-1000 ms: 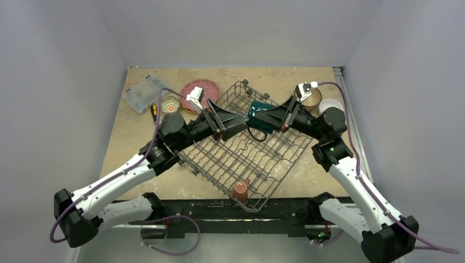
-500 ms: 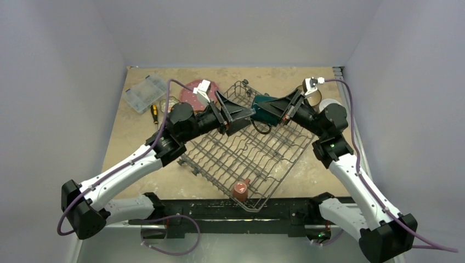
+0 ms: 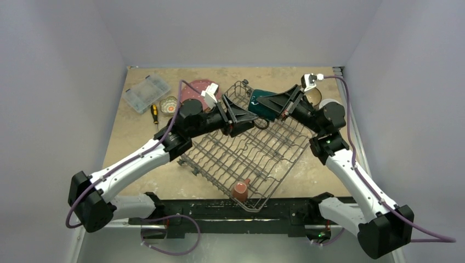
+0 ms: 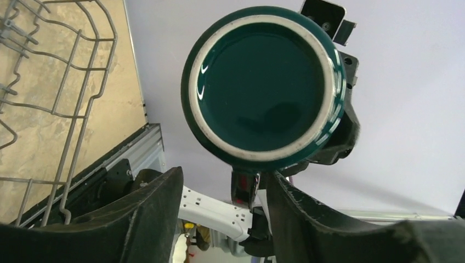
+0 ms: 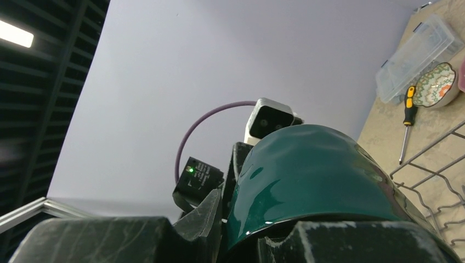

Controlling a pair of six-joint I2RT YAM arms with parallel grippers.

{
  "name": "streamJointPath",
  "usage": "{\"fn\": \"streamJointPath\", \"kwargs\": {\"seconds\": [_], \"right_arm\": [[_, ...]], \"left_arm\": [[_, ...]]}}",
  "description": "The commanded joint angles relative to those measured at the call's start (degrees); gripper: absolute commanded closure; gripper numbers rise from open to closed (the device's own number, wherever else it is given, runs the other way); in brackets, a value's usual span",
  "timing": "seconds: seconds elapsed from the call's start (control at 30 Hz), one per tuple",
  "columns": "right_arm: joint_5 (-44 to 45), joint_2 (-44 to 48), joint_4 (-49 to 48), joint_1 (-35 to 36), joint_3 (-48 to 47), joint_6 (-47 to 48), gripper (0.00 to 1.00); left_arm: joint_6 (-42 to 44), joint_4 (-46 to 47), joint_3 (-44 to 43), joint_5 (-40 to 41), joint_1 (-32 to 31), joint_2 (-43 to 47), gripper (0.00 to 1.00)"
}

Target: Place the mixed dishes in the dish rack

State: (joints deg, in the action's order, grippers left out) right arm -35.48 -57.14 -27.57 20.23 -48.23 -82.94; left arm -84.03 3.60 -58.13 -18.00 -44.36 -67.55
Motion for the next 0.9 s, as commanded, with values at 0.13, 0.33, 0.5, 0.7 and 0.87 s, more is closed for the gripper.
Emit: {"fn": "streamJointPath", "kwargs": {"seconds": [0.13, 0.33, 0.5, 0.7, 0.87], "right_arm": [[0.86, 1.67, -8.94, 0.07, -1.32, -1.94, 1.00], [0.63, 3.64, -3.50, 0.01, -2.07, 1.17, 1.00], [0.78, 4.81, 14.81, 0.06, -8.14, 12.45, 0.79], [5.13, 2.17, 53.56, 0.06, -21.20, 34.89, 0.10], [13.10, 3.12, 70.42, -0.05, -24.28, 43.25, 0.02]], "left_arm": [[-4.37, 14.24, -4.88, -6.38, -2.23, -7.68, 0.56], [-3.79, 15.48, -5.15, -4.10, -3.30, -8.81, 0.83], [-0.34, 11.85, -4.81, 0.08, -3.76, -6.40, 1.00], [12.50, -6.81, -7.02, 10.93, -3.57, -0.23, 1.00], [24.14, -27.09, -16.41, 21.45, -3.46, -0.95, 1.00]]}}
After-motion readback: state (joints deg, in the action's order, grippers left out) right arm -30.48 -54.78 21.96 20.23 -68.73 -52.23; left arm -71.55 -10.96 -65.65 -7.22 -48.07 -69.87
